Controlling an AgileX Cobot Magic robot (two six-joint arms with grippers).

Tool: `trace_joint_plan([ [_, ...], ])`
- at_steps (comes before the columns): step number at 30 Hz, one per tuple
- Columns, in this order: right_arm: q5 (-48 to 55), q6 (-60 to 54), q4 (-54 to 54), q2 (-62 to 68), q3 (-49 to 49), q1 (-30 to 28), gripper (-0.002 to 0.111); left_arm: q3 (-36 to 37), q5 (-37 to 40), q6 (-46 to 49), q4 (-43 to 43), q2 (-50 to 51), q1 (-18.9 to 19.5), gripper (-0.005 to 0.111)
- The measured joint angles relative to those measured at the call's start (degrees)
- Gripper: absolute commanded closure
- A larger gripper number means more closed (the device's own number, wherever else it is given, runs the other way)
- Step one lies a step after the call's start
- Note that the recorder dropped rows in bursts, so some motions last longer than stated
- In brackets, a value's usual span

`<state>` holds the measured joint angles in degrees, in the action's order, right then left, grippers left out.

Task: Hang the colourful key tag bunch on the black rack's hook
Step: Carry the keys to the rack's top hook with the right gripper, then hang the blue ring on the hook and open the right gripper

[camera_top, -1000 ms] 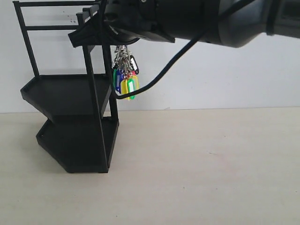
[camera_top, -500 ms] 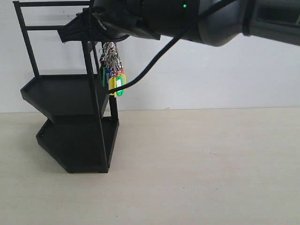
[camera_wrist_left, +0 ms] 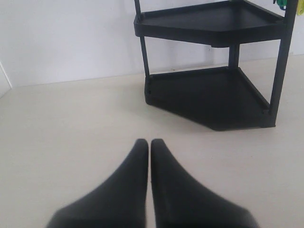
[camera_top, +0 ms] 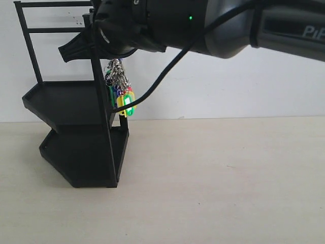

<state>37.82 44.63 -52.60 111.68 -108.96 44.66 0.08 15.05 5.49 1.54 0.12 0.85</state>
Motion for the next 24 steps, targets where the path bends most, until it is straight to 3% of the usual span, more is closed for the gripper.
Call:
trace_joint_plan([
  [8,-3.2,-0.4,0.5,0.0,0.0,0.0,0.062,0.0,0.0,0.0,0.0,0.0,0.0,0.102],
  [24,4.0,0.3,1.1,-4.4,0.0,-0.1,0.063,0.0,0.0,0.0,0.0,0.0,0.0,0.102],
])
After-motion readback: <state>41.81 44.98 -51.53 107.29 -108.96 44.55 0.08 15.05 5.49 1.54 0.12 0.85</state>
